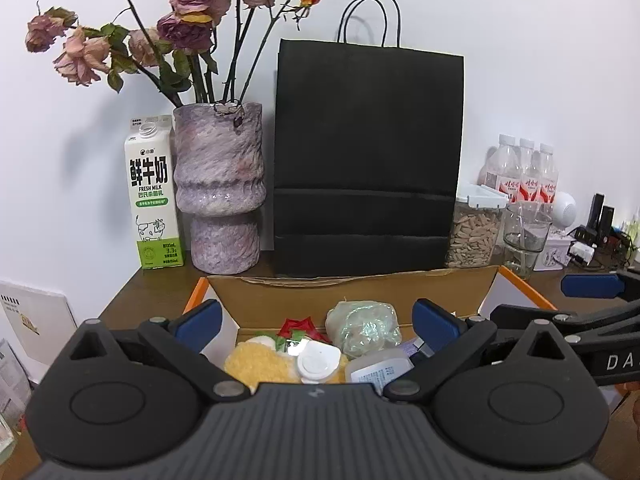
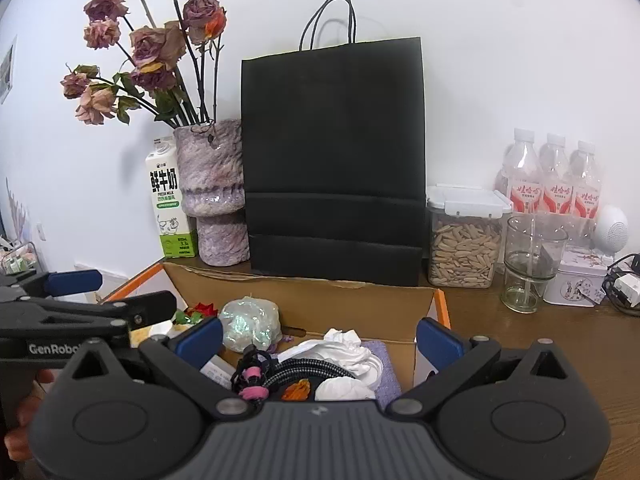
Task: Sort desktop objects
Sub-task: 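Hold both open grippers above the box contents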
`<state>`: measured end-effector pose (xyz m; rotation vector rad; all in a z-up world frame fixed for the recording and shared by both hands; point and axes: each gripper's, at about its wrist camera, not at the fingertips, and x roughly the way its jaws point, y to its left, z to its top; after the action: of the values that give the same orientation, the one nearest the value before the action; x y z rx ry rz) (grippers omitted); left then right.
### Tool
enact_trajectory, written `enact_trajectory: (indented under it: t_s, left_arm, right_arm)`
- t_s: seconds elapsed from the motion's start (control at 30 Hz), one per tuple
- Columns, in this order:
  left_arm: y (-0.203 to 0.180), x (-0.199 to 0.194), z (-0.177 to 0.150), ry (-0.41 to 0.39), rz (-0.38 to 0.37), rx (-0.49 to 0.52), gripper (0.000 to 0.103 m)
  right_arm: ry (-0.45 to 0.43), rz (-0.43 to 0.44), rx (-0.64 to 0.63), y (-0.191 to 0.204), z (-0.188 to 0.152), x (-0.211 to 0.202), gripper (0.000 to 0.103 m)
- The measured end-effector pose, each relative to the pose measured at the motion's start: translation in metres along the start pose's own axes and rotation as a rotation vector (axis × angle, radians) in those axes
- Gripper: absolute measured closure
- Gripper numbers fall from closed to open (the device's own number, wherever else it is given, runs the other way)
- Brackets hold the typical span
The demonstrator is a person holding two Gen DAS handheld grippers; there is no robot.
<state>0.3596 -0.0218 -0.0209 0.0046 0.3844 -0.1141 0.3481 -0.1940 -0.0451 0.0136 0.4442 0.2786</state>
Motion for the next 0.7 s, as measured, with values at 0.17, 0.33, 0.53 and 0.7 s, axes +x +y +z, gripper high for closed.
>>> enact_trajectory:
  t_s: [0.17,0.33,0.53,0.7]
  left_arm:
    - [0.002,-0.001,0.000,-0.002,0.002,-0.009,0.000]
    - [0.002,-0.003,-0.001,0.001,0.005,-0.015,0.000]
    - [0.001,-0.014,-0.004,-0.003,-0.002,-0.014,0.000]
    - [0.001,-0.026,-0.009,-0.003,0.001,-0.021,0.000]
  right_arm:
    - [0.003,-0.005,-0.015,0.002,0.000,-0.001,0.000]
    - [0.003,-0.007,-0.023,0.004,-0.001,-0.004,0.000]
    - [-0.012,-0.012,-0.033,0.008,0.000,-0.013,0.000]
    - [-0.018,-0.023,-0.054,0.012,-0.004,-0.023,0.000]
